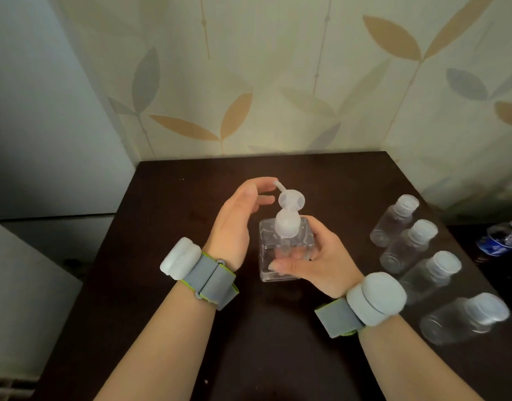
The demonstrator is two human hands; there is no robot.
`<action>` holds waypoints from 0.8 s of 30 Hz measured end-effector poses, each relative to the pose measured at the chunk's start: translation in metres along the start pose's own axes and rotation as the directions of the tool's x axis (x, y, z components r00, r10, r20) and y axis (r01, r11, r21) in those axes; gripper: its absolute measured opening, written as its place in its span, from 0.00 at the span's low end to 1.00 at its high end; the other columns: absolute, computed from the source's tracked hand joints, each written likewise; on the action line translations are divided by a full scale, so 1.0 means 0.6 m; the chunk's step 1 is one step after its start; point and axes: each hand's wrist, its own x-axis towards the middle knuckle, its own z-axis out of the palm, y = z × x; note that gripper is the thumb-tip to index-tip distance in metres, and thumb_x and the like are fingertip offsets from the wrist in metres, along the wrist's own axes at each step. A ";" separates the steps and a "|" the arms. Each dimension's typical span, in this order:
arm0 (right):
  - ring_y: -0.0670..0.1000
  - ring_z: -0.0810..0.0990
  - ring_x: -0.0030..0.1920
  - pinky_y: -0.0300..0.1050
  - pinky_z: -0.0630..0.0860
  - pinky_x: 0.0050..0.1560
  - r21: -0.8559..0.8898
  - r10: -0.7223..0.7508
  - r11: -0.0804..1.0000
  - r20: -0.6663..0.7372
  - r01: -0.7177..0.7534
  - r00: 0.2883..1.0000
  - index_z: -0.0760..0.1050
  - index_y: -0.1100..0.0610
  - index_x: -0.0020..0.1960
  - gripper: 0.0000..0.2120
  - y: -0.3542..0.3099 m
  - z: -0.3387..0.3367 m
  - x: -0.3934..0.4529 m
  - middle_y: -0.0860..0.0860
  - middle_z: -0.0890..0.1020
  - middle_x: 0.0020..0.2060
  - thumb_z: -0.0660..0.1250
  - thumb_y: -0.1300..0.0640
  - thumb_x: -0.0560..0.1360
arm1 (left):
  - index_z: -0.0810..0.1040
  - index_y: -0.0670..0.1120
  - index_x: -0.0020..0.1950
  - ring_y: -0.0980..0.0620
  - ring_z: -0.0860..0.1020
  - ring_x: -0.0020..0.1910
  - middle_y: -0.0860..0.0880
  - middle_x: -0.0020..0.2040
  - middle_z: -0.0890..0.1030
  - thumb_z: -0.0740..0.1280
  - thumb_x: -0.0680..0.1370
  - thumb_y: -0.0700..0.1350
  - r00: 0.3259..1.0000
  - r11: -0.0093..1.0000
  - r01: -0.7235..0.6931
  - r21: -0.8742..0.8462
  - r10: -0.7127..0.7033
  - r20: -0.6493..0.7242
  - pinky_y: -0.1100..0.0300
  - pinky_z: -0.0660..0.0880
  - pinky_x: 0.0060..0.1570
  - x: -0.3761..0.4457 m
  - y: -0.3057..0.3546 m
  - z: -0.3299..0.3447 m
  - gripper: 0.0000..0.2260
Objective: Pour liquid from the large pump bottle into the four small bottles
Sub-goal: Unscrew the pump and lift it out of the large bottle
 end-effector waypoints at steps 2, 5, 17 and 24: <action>0.47 0.80 0.49 0.39 0.77 0.49 0.019 -0.030 0.999 -0.010 0.030 1.000 0.73 0.47 0.52 0.25 0.002 0.000 0.001 0.43 0.82 0.45 0.76 0.52 0.57 | 0.77 0.55 0.47 0.65 0.77 0.46 0.61 0.47 0.80 0.51 0.74 0.52 0.999 1.000 -0.009 -0.012 0.009 -0.031 0.57 0.69 0.57 0.002 -0.002 0.003 0.15; 0.43 0.81 0.46 0.32 0.75 0.43 0.048 -0.057 0.997 -0.008 0.058 0.998 0.72 0.49 0.51 0.24 0.005 0.004 0.000 0.40 0.82 0.43 0.75 0.53 0.57 | 0.77 0.55 0.47 0.61 0.77 0.45 0.57 0.48 0.79 0.50 0.73 0.53 0.996 1.000 0.013 -0.024 -0.015 -0.090 0.58 0.69 0.55 0.000 -0.006 0.001 0.16; 0.44 0.82 0.42 0.38 0.78 0.45 0.027 -0.192 0.980 -0.085 0.195 0.978 0.72 0.50 0.49 0.22 0.015 0.007 -0.016 0.45 0.83 0.38 0.76 0.64 0.61 | 0.76 0.52 0.44 0.54 0.77 0.46 0.53 0.46 0.79 0.54 0.69 0.60 0.993 0.997 -0.082 -0.003 0.082 -0.088 0.51 0.69 0.57 -0.037 0.013 0.031 0.17; 0.41 0.81 0.44 0.34 0.76 0.45 0.018 -0.199 0.980 -0.027 0.199 0.980 0.70 0.48 0.52 0.23 0.013 0.000 -0.015 0.45 0.81 0.43 0.76 0.57 0.61 | 0.74 0.42 0.55 0.59 0.76 0.44 0.50 0.47 0.77 0.68 0.72 0.49 0.979 0.975 -0.189 0.122 0.177 0.103 0.70 0.73 0.49 -0.031 0.021 0.020 0.16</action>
